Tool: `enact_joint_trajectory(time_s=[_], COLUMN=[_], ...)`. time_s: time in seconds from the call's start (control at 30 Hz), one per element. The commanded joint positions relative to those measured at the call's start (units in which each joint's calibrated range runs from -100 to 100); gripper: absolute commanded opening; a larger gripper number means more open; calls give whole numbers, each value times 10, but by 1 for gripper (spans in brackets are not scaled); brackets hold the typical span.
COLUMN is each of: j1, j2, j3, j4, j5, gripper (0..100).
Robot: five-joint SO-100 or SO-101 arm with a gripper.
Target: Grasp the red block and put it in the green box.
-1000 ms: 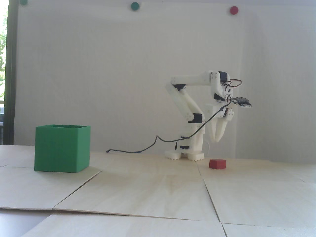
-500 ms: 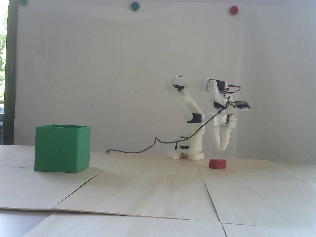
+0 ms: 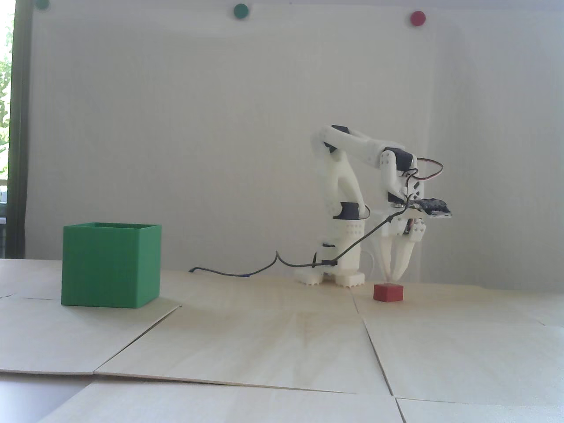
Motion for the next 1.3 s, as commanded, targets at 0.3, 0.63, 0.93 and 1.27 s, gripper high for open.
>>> enact_joint_trajectory(time_s=[0.3, 0.63, 0.93, 1.27], j1=[23, 63, 69, 68], j2=[13, 13, 13, 21], j3=[-62, -62, -62, -53], j4=[7, 6, 6, 4], j5=[-2, 1, 1, -1], gripper=[2, 15, 28, 32])
